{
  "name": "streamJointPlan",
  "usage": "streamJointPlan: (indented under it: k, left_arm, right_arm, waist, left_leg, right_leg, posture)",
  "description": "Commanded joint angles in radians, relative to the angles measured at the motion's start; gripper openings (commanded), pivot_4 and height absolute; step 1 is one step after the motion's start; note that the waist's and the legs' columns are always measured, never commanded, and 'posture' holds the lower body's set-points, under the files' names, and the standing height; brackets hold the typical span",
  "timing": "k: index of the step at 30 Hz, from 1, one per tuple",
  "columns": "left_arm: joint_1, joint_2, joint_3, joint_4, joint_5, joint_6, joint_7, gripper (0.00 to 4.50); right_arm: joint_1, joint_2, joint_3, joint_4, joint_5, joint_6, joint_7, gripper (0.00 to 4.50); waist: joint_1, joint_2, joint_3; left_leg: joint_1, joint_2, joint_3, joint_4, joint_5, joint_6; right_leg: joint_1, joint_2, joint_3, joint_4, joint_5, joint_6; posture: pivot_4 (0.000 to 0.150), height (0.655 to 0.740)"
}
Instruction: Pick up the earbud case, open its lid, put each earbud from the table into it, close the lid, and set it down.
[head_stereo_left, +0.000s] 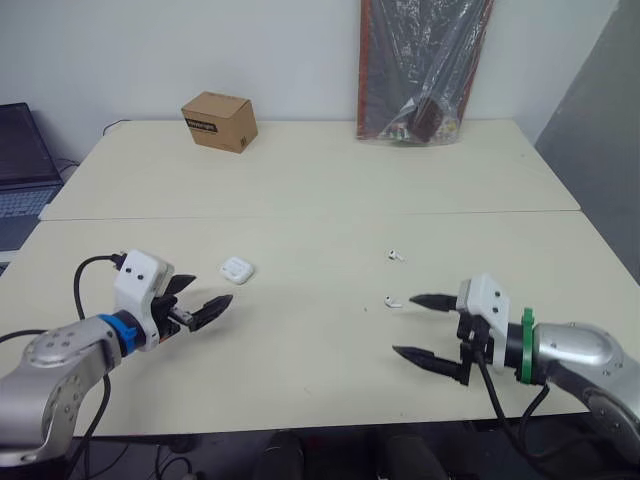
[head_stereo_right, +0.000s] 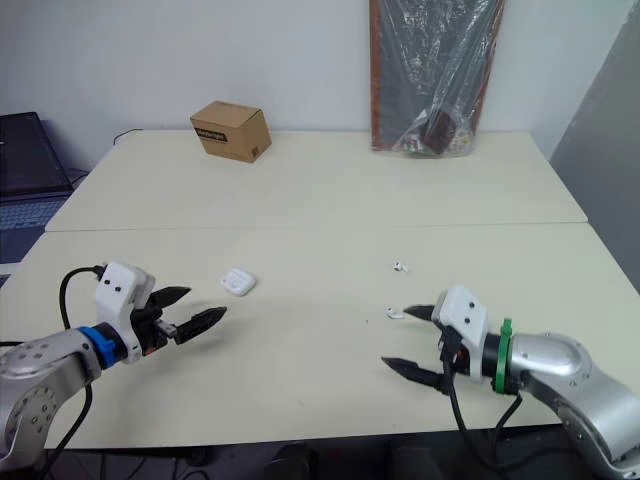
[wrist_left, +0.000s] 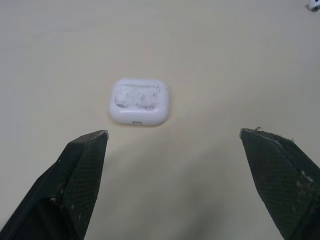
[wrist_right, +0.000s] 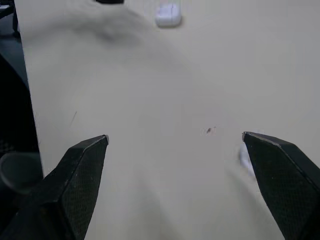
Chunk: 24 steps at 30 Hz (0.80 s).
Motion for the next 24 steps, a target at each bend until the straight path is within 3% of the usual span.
streamJointPlan:
  k: [1,10,24]
  left_arm:
    - [-0.075,0.038,-0.053,0.068,0.023,0.023,-0.029,4.45]
    - [-0.335,0.045,-0.256,0.285,0.127,0.066,-0.061,4.45]
    - [-0.452,0.016,-0.351,0.467,0.231,0.029,-0.116,4.45]
  right_arm:
    - [-0.040,-0.025,-0.011,-0.031,0.015,0.001,0.027,4.50]
    - [-0.118,-0.077,0.045,-0.040,-0.069,-0.048,0.073,4.50]
    - [-0.193,-0.055,0.073,0.003,-0.139,-0.080,0.076,4.50]
  waist:
    - [0.000,0.000,0.000]
    - [0.001,-0.001,0.000]
    - [0.000,-0.001,0.000]
  left_leg:
    - [0.000,0.000,0.000,-0.001,0.000,0.000]
    - [-0.003,0.000,0.000,0.000,0.000,0.000]
    - [-0.003,0.000,-0.001,0.000,0.000,0.000]
  right_leg:
    - [0.000,0.000,0.000,0.000,0.001,0.002]
    - [-0.002,0.000,0.000,0.000,0.001,0.003]
    - [-0.002,0.000,-0.001,0.001,0.001,0.003]
  posture:
    - [0.150,0.7400]
    - [0.150,0.7400]
    - [0.150,0.7400]
